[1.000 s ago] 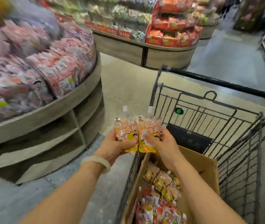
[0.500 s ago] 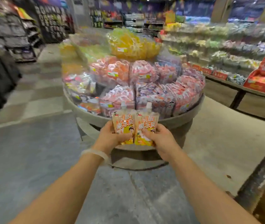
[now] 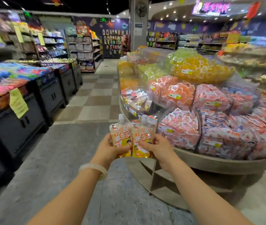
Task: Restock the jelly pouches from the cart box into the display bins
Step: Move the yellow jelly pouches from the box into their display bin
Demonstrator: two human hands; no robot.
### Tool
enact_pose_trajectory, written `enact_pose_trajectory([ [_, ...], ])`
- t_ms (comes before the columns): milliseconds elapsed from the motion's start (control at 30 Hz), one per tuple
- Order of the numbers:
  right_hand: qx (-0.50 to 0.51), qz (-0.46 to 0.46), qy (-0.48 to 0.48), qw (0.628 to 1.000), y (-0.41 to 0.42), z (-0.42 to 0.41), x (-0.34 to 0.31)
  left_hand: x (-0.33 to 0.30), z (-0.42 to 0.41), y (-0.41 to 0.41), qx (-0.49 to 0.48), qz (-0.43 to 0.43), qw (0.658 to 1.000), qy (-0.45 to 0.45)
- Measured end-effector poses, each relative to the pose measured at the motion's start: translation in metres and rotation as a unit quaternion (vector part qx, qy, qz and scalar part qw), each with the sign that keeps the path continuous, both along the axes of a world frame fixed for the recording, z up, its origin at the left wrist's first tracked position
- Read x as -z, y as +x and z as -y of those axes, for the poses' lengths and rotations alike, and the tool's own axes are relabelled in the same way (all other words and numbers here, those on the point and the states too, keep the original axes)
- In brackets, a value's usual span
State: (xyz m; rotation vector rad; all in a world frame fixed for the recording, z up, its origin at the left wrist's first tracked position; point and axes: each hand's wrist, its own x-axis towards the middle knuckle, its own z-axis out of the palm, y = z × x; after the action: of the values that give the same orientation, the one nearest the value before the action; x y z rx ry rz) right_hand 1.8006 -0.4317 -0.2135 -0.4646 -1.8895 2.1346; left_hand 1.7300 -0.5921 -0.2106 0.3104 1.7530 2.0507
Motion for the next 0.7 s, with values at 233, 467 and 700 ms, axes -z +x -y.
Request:
enact_pose_trajectory([
  [233,-0.027,-0.001,0.0,1.0,-0.147,-0.013,-0.001,-0.002,-0.015,-0.137,-0.039,-0.011,0.999,-0.016],
  [467,-0.037,0.028,0.028,0.999,-0.295,-0.037,0.004,0.002,-0.031,-0.272,-0.06,0.009,0.998,-0.015],
  [700,-0.019,0.047,0.043,0.998,-0.427,-0.049,0.031,0.026,-0.045,-0.411,-0.038,0.008,0.999,-0.023],
])
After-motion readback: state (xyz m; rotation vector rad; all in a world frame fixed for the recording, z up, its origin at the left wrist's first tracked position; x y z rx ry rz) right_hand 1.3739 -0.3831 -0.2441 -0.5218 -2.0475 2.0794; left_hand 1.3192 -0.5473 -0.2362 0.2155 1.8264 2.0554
